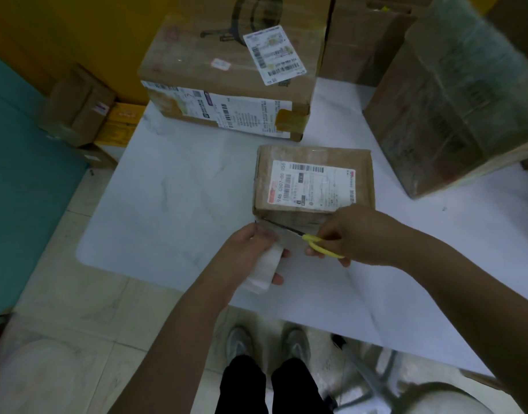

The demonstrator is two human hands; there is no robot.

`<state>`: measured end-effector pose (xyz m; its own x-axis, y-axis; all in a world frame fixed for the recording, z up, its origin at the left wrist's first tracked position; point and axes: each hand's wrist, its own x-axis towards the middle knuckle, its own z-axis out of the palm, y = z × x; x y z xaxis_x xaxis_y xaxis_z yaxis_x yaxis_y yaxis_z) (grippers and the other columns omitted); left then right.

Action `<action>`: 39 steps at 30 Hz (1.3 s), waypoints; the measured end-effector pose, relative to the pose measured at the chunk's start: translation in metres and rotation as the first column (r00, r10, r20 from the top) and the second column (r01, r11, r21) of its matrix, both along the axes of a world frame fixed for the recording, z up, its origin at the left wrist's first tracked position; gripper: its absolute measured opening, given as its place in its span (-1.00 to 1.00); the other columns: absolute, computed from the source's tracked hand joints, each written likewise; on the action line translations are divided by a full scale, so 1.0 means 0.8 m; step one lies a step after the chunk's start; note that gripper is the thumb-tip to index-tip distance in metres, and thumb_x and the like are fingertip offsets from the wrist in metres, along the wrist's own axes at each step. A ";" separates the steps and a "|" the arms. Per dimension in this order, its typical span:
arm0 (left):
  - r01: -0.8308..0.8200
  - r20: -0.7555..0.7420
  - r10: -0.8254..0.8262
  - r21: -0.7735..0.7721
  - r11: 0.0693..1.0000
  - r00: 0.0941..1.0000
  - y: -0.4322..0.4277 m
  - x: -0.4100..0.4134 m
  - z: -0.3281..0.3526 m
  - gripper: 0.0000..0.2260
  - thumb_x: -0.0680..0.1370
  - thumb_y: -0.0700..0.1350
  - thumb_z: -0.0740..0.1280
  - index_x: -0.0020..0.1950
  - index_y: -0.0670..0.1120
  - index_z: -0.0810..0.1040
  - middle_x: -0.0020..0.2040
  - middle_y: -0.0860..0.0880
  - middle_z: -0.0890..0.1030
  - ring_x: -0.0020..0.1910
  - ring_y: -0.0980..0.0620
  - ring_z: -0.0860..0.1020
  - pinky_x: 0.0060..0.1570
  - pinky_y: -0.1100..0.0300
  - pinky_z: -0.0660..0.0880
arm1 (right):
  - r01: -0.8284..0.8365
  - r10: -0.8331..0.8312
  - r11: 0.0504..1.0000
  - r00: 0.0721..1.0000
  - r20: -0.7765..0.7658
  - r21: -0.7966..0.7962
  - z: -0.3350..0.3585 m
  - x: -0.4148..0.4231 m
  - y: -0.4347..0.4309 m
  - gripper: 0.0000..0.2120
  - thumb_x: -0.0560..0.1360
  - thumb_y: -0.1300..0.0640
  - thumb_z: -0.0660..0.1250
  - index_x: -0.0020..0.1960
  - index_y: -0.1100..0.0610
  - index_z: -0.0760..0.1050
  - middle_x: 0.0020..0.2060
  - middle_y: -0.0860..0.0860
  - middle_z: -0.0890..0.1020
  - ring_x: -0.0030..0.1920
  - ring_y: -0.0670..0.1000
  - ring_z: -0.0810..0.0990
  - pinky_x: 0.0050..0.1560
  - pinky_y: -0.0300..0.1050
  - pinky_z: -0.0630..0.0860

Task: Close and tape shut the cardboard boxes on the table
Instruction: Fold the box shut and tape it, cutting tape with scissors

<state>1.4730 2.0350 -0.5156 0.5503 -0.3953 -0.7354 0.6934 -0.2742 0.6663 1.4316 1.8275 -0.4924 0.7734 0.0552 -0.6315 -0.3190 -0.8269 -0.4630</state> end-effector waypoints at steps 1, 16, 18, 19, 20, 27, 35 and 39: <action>0.011 0.005 -0.011 0.012 1.000 1.000 0.003 -0.002 0.000 -0.92 0.61 -0.20 0.27 0.04 -0.21 0.51 -0.07 -0.28 0.68 -0.34 -0.19 0.58 -0.25 -0.08 0.60 | -0.030 0.032 0.998 0.999 0.040 -0.055 -0.003 -0.002 0.000 -0.69 0.47 -0.27 0.34 -0.13 -0.08 0.70 -0.40 -0.07 0.66 -0.40 -0.17 0.58 -0.31 -0.21 0.53; -0.071 0.109 0.067 0.035 0.997 0.992 0.018 -0.034 0.012 -0.91 0.63 -0.21 0.20 0.04 -0.13 0.50 -0.07 -0.14 0.71 -0.38 -0.14 0.61 -0.13 -0.04 0.52 | 0.038 0.170 0.804 0.942 0.290 -0.594 -0.034 -0.049 0.023 -0.82 0.61 0.08 0.23 -0.10 0.01 0.57 -0.19 -0.04 0.62 -0.20 -0.01 0.61 -0.31 -0.19 0.31; -0.090 0.119 0.084 0.044 0.995 0.989 0.017 -0.036 0.016 -0.91 0.63 -0.22 0.20 0.06 -0.15 0.49 -0.08 -0.14 0.72 -0.38 -0.15 0.60 -0.12 -0.06 0.52 | 0.205 0.175 0.842 0.771 0.612 -0.499 -0.015 -0.045 0.038 -0.84 0.51 0.06 0.42 -0.24 0.03 0.58 -0.37 -0.04 0.59 -0.44 -0.02 0.52 -0.48 -0.27 0.24; -0.098 0.120 0.091 0.053 0.994 0.989 0.016 -0.036 0.018 -0.91 0.63 -0.23 0.20 0.06 -0.16 0.49 -0.09 -0.14 0.72 -0.39 -0.15 0.60 -0.12 -0.06 0.53 | 0.245 0.161 0.895 0.604 0.780 -0.374 -0.006 -0.039 0.049 -0.85 0.50 0.04 0.44 -0.21 0.06 0.61 -0.34 -0.01 0.61 -0.42 -0.01 0.54 -0.49 -0.26 0.32; -0.105 0.120 0.097 0.058 0.993 0.988 0.016 -0.036 0.020 -0.91 0.63 -0.23 0.20 0.06 -0.17 0.49 -0.10 -0.14 0.72 -0.39 -0.15 0.60 -0.13 -0.05 0.53 | 0.221 0.160 0.929 0.483 0.861 -0.297 -0.004 -0.027 0.059 -0.83 0.52 -0.01 0.40 -0.10 0.09 0.64 -0.21 0.03 0.66 -0.29 0.02 0.60 -0.40 -0.17 0.47; -0.132 0.126 0.127 0.028 0.991 0.984 0.016 -0.033 0.031 -0.86 0.63 -0.25 0.15 0.05 -0.15 0.50 -0.07 -0.16 0.71 -0.30 -0.17 0.60 -0.03 -0.18 0.54 | 0.007 0.385 0.851 0.673 0.632 -0.525 -0.060 0.038 0.071 -0.45 0.50 0.12 0.23 0.49 0.13 0.35 0.45 0.05 0.42 0.40 0.19 0.40 0.43 0.10 0.15; -0.187 0.202 0.179 0.023 0.982 0.963 0.041 -0.031 0.034 -0.81 0.60 -0.31 0.17 0.14 -0.13 0.49 -0.08 -0.07 0.71 -0.28 -0.19 0.65 -0.14 -0.03 0.59 | 0.162 -0.176 0.981 0.539 0.824 0.103 -0.024 0.008 0.111 -0.63 0.62 0.17 0.15 0.40 0.19 0.43 0.34 0.07 0.49 0.40 0.01 0.37 0.50 -0.05 0.18; -0.179 0.317 0.145 0.079 0.981 0.937 0.053 -0.029 0.034 -0.86 0.61 -0.27 0.23 0.14 -0.18 0.50 -0.26 0.09 0.67 -0.38 0.18 0.62 -0.44 0.36 0.49 | 0.142 -0.241 0.967 0.785 0.571 0.212 -0.023 0.007 0.155 -0.77 0.56 -0.07 0.33 0.08 0.06 0.59 0.01 -0.06 0.62 0.07 -0.11 0.53 0.39 -0.42 0.04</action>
<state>1.4500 2.0776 -0.4885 0.8066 -0.2118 -0.5519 0.4995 -0.2550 0.8279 1.4374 1.9517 -0.5109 0.9958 -0.0790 -0.0472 -0.0885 -0.6831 -0.7249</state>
